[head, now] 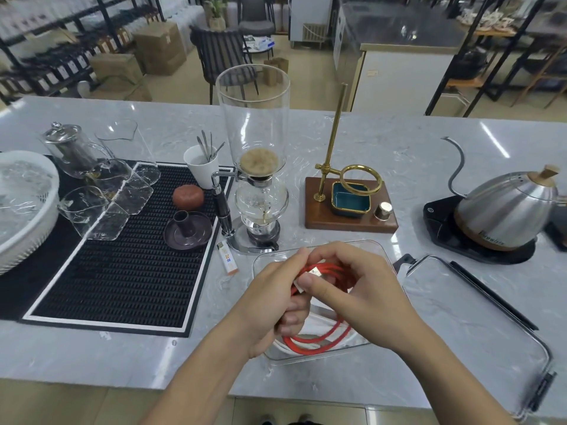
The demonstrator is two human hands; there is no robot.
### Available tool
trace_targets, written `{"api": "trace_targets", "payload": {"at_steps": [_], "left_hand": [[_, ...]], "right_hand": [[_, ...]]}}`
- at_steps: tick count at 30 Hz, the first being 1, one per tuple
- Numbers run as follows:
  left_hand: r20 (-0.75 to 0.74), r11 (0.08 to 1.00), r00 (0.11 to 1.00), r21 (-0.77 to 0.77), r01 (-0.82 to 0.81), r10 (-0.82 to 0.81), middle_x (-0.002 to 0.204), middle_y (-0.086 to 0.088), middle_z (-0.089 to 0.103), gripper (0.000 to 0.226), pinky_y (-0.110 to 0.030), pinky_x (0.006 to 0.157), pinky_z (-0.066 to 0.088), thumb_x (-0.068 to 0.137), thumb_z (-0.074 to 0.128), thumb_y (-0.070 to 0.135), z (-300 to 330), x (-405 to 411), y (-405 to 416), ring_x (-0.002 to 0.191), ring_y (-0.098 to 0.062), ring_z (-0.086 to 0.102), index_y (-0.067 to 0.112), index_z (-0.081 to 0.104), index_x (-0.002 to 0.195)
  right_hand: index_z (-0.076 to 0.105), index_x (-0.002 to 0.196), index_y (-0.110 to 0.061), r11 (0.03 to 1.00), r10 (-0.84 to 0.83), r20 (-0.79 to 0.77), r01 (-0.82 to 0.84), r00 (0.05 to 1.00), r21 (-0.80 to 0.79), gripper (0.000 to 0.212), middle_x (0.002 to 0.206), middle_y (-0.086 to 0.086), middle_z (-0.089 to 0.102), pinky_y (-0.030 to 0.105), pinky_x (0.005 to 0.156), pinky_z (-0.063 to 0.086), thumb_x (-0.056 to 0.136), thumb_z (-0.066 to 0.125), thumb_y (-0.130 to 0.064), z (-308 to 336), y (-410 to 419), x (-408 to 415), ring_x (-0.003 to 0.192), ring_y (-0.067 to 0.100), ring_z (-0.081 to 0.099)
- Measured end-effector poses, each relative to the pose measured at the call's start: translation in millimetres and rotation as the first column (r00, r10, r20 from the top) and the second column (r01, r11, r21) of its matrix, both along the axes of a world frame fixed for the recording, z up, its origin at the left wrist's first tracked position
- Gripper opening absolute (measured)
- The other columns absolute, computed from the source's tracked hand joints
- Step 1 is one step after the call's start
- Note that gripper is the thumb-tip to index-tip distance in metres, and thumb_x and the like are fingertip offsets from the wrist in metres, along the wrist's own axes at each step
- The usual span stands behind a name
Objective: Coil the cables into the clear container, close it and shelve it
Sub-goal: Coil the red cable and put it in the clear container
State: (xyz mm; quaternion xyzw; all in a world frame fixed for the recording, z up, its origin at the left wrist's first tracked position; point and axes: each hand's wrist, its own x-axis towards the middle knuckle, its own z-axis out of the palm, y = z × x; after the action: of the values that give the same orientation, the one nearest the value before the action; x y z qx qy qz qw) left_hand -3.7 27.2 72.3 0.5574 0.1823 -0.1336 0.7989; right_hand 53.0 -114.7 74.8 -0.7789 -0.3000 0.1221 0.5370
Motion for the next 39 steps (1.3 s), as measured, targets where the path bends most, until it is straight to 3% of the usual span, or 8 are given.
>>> {"api": "trace_targets", "payload": {"at_steps": [3, 9, 15, 19, 22, 28, 33, 39], "left_hand": [[0.008, 0.997, 0.999, 0.059, -0.052, 0.052, 0.052, 0.001, 0.019, 0.047, -0.023, 0.042, 0.013, 0.1, 0.041, 0.046, 0, 2, 0, 0.045, -0.012, 0.017, 0.02, 0.052, 0.062], [0.07, 0.989, 0.995, 0.118, -0.083, 0.075, 0.05, -0.001, 0.032, 0.047, -0.028, 0.044, 0.036, 0.1, 0.042, 0.043, -3, 3, 2, 0.045, -0.017, 0.038, 0.02, 0.056, 0.062], [0.042, 0.991, 0.999, -0.133, -0.01, 0.016, 0.103, -0.016, 0.074, 0.044, -0.052, 0.093, 0.052, 0.101, 0.041, 0.039, -5, 3, 1, 0.091, -0.021, 0.072, 0.01, 0.075, 0.099], [0.001, 0.908, 0.988, -0.395, 0.142, -0.155, 0.13, -0.022, 0.058, 0.053, -0.066, 0.101, 0.038, 0.096, 0.046, 0.05, -12, 2, 10, 0.124, -0.046, 0.052, 0.011, 0.06, 0.129], [0.004, 0.808, 0.968, -0.55, 0.213, -0.252, 0.143, -0.026, 0.042, 0.06, -0.074, 0.106, 0.019, 0.094, 0.048, 0.052, -19, 1, 18, 0.133, -0.057, 0.03, 0.015, 0.047, 0.141], [0.084, 0.634, 0.953, -0.73, 0.257, -0.29, 0.142, -0.019, 0.045, 0.061, -0.077, 0.101, 0.014, 0.092, 0.044, 0.063, -25, -4, 19, 0.129, -0.058, 0.03, 0.03, 0.043, 0.143], [0.046, 0.759, 0.988, -0.636, 0.144, -0.149, 0.116, -0.019, 0.064, 0.061, -0.054, 0.079, 0.05, 0.088, 0.047, 0.066, -29, -8, 24, 0.102, -0.045, 0.061, 0.024, 0.054, 0.132], [-0.001, 0.875, 1.0, -0.483, -0.012, 0.013, 0.101, -0.02, 0.066, 0.06, -0.036, 0.059, 0.051, 0.088, 0.043, 0.069, -34, -28, 48, 0.084, -0.039, 0.066, 0.024, 0.063, 0.121]], "right_hand": [[0.069, 0.084, -0.025, 1.0, -0.027, -0.02, 0.027, 0.999, 0.006, 0.014, 0.059, 0.018, 0.049, 0.032, 0.05, 0.038, 0.08, 0.079, -0.034, -1, 2, 1, 0.051, 0.016, 0.04], [0.065, 0.078, -0.011, 0.993, -0.046, -0.131, 0.06, 0.99, 0.105, 0.023, 0.046, -0.011, 0.054, 0.017, 0.049, 0.036, 0.077, 0.073, -0.033, 0, 6, 1, 0.043, 0.004, 0.042], [0.068, 0.084, 0.001, 0.975, -0.055, -0.274, 0.11, 0.96, 0.191, 0.013, 0.063, 0.008, 0.074, 0.028, 0.057, 0.059, 0.082, 0.075, -0.01, 3, 10, 2, 0.056, 0.016, 0.071], [0.067, 0.088, 0.006, 0.959, -0.029, -0.437, 0.149, 0.899, 0.243, 0.012, 0.069, 0.018, 0.071, 0.033, 0.051, 0.06, 0.084, 0.073, -0.004, 6, 16, 2, 0.064, 0.03, 0.072], [0.066, 0.087, 0.004, 0.962, -0.043, -0.395, 0.145, 0.918, 0.233, 0.01, 0.065, 0.01, 0.069, 0.027, 0.049, 0.056, 0.085, 0.072, -0.003, 6, 17, 8, 0.055, 0.016, 0.066], [0.068, 0.085, -0.007, 0.975, -0.063, -0.183, 0.1, 0.981, 0.197, 0.006, 0.072, 0.02, 0.067, 0.028, 0.061, 0.048, 0.085, 0.074, -0.007, 3, 29, 16, 0.064, 0.019, 0.059], [0.068, 0.089, -0.02, 0.997, -0.014, -0.026, 0.016, 1.0, 0.073, 0.007, 0.073, 0.01, 0.069, 0.038, 0.068, 0.054, 0.084, 0.072, -0.022, -3, 46, 15, 0.068, 0.025, 0.063], [0.073, 0.108, -0.023, 0.972, 0.182, 0.085, -0.165, 0.98, -0.169, 0.022, 0.094, -0.009, 0.074, 0.024, 0.081, 0.052, 0.088, 0.071, -0.031, -8, 75, 16, 0.086, 0.003, 0.067]]}}
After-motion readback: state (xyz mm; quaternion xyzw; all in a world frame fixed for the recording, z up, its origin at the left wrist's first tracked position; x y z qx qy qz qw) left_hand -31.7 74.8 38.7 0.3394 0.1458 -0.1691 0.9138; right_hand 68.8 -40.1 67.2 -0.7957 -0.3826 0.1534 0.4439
